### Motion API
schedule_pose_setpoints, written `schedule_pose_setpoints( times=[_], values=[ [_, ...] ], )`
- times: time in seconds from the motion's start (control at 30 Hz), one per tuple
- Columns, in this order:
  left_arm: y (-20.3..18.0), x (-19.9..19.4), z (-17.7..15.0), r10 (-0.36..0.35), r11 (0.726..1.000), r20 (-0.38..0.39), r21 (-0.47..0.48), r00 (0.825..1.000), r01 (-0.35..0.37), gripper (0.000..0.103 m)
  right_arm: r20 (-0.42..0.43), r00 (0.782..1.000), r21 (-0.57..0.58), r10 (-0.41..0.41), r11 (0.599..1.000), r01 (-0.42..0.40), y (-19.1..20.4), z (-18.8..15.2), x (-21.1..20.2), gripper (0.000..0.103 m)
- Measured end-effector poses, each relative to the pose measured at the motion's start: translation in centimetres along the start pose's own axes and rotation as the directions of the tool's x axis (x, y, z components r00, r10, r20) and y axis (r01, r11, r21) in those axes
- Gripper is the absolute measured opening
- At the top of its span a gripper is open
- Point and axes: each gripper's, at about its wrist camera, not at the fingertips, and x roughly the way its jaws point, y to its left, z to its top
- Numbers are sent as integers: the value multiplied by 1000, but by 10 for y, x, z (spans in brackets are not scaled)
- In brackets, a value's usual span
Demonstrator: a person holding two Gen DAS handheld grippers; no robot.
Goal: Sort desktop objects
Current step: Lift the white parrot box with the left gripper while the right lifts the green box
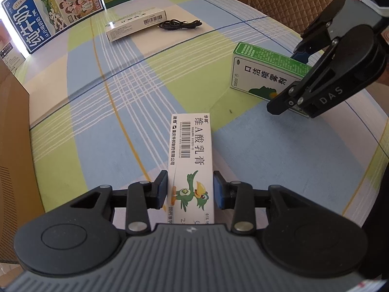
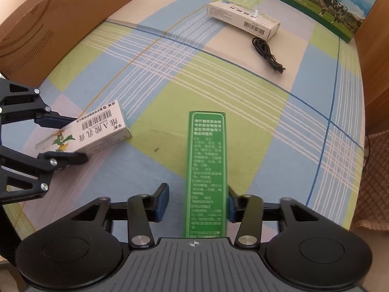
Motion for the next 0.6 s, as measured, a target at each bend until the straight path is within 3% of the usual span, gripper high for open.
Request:
schedule_pose_setpoints(
  times=[0.6],
  values=[
    [-1,-23,-5,-5,1000,17,-27,1000,6,33,54,998,-27,-21,999,22,17,-14,-33,28]
  ],
)
